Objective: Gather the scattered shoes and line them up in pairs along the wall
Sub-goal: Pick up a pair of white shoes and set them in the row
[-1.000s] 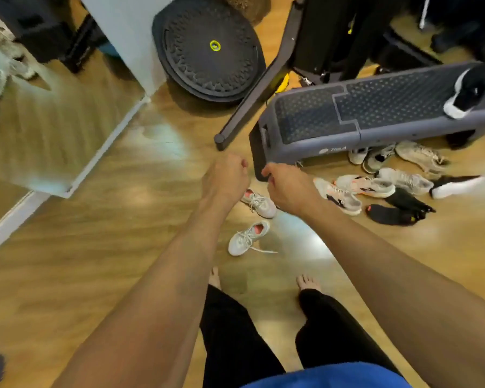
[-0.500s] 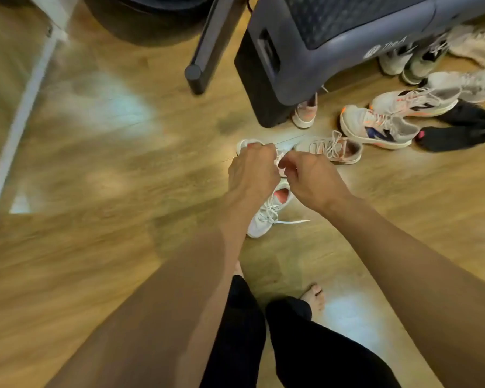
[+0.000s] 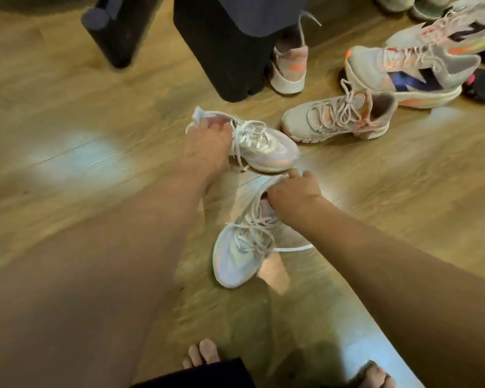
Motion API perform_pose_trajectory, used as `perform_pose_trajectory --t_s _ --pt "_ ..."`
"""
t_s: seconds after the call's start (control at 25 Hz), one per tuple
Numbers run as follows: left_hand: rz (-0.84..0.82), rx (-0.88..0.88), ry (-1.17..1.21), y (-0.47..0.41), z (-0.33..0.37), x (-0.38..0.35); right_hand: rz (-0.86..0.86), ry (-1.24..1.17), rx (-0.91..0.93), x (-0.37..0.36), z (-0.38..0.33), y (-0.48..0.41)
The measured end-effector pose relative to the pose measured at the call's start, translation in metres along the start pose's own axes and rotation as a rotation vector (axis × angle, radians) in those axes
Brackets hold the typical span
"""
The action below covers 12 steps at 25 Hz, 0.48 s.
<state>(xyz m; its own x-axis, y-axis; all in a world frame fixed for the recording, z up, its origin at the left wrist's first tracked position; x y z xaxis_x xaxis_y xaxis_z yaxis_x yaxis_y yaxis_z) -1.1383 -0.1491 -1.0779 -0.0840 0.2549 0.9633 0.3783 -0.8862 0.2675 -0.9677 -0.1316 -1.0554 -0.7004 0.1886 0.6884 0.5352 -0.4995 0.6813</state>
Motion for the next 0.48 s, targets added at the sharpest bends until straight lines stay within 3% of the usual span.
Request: perform_pose_trajectory --t_s 0.08,0.16,0.24,0.36,0.48 --pt "0.048 -0.084 -0.231 -0.02 -0.003 0.004 -0.046 0.181 0.012 -0.014 -0.008 -0.002" --pt "0.04 -0.099 -0.3 -0.028 -0.002 0.009 0.021 0.18 0.058 -0.011 -0.009 -0.004" --pt "0.005 -0.082 -0.256 -0.03 -0.002 0.013 0.058 -0.005 0.116 0.007 0.001 -0.003" --pt "0.05 -0.047 -0.187 -0.017 -0.015 0.021 -0.032 -0.283 0.146 0.031 0.03 0.005" --pt "0.106 0.102 -0.059 -0.001 -0.041 0.023 0.024 -0.671 0.039 0.036 0.07 0.007"
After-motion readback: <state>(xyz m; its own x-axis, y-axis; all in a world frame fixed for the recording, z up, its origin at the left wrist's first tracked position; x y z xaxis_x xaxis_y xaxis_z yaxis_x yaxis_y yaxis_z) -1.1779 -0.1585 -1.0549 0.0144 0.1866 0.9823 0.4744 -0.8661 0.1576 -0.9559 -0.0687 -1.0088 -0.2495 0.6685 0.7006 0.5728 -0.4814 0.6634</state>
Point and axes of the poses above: each hand's wrist, its own y-axis away from the middle knuckle, its own x-axis out of the back of the hand, z = x × y, the point moved 2 cm from there along -y, towards the middle knuckle
